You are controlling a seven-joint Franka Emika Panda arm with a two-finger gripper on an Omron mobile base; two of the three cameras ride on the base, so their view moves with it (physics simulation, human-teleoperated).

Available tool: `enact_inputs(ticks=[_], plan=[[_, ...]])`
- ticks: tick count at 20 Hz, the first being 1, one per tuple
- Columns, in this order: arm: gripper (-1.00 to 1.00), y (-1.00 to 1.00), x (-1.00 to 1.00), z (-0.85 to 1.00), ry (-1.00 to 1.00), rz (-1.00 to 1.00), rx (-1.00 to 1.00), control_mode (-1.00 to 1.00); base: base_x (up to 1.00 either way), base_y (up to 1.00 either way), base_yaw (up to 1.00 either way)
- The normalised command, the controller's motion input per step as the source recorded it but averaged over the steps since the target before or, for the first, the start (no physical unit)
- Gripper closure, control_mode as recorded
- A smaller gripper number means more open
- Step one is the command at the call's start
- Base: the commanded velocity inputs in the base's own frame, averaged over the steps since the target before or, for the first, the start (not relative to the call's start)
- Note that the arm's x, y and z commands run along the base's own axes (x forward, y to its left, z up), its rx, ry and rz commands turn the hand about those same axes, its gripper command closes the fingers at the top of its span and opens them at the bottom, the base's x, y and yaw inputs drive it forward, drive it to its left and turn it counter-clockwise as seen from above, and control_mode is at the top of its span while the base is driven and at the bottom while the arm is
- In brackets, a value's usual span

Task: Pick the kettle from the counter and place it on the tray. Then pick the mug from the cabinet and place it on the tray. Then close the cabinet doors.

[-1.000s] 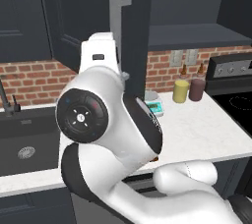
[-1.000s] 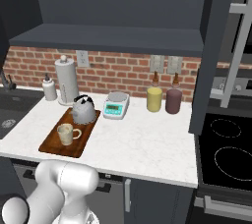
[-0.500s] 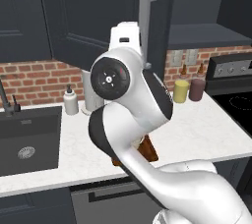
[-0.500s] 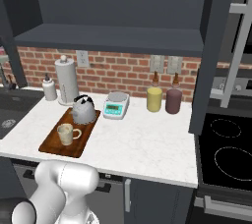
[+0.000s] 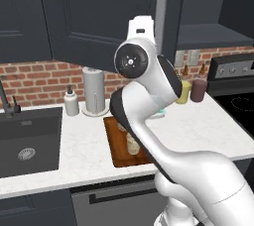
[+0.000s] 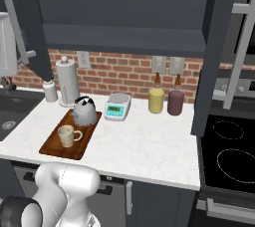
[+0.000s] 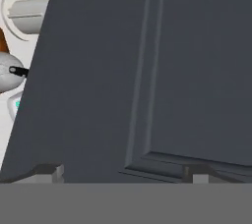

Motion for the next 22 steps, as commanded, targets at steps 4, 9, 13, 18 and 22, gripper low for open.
enact_inputs(ticks=[4, 9, 13, 18, 22], plan=[[-1.0, -0.43, 0.86, -0.16, 0.03, 0.0, 0.0, -1.0, 0.0, 0.0, 0.0], [-1.0, -0.4, 0.9, -0.14, 0.08, 0.0, 0.0, -1.0, 0.0, 0.0, 0.0], [-1.0, -0.31, 1.0, -0.16, 0.18, 0.0, 0.0, -1.0, 0.0, 0.0, 0.0], [-1.0, -0.15, 0.96, -0.21, 0.15, 0.0, 0.0, -1.0, 0.0, 0.0, 0.0], [-1.0, -0.01, 0.83, -0.27, 0.1, 0.02, 0.0, -1.0, 0.0, 0.0, 0.0]])
